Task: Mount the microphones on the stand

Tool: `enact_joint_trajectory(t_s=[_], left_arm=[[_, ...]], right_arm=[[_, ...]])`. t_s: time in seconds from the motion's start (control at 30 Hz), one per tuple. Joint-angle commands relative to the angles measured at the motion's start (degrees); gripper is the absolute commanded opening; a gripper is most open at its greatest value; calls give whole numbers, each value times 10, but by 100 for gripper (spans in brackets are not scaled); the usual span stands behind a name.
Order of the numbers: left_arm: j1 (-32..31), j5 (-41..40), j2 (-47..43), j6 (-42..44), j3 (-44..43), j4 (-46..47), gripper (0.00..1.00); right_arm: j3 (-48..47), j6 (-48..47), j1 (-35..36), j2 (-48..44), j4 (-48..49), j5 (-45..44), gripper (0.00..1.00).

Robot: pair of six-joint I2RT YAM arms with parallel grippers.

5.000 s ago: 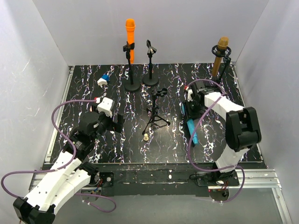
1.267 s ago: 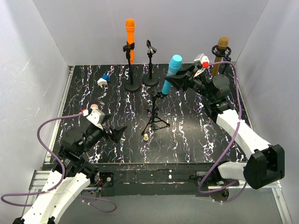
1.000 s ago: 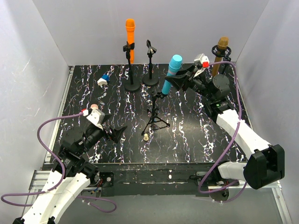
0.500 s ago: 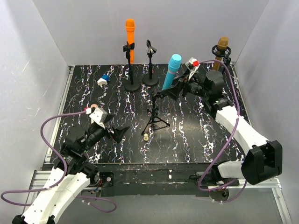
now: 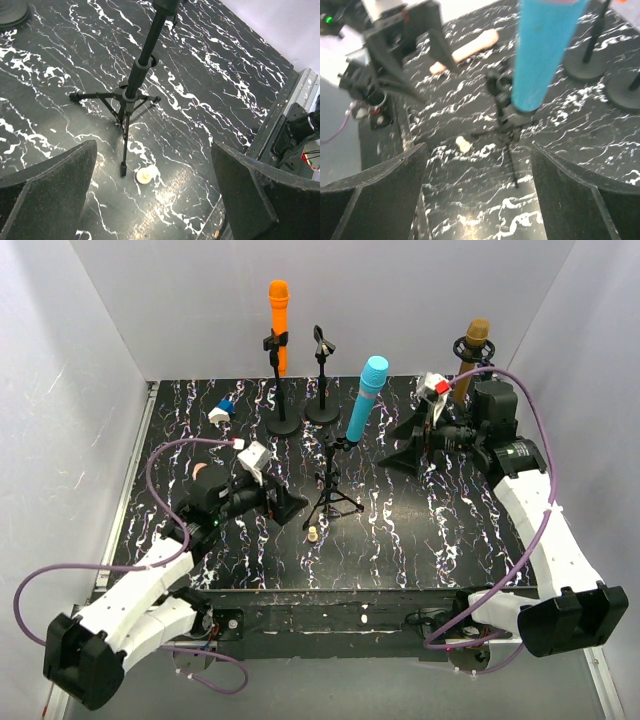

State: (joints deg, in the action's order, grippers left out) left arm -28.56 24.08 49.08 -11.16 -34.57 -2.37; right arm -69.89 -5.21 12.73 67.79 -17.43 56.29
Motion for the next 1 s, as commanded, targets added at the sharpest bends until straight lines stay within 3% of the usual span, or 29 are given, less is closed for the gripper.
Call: enact_joint_trajectory(t_s=[0.0, 0.07, 0.13, 0.27, 0.4, 0.5, 0.87, 0.97], left_arm=[[0, 38, 50, -12, -15, 118, 98], [-1, 49, 74, 7, -2, 173, 98], [-2, 71, 103, 43, 12, 228, 98], [-4, 81, 152, 109, 39, 344, 98], [-4, 87, 203, 172, 21, 376, 98], [-4, 93, 239, 169, -6, 403, 98], [-17, 100, 345, 77, -52, 509, 98], [-19, 94, 363, 62, -57, 533, 93]], right_arm=[[-46, -246, -4, 0, -330, 71, 88], [-29, -324, -4, 1, -424, 83, 86], [6, -335, -5, -5, -429, 71, 84], [119, -291, -6, -45, -309, 44, 81], [190, -300, -28, -100, -249, 5, 83], [248, -279, -45, -132, -191, 29, 84], [252, -315, -76, -143, -219, 41, 84], [257, -316, -82, -151, -218, 34, 84]])
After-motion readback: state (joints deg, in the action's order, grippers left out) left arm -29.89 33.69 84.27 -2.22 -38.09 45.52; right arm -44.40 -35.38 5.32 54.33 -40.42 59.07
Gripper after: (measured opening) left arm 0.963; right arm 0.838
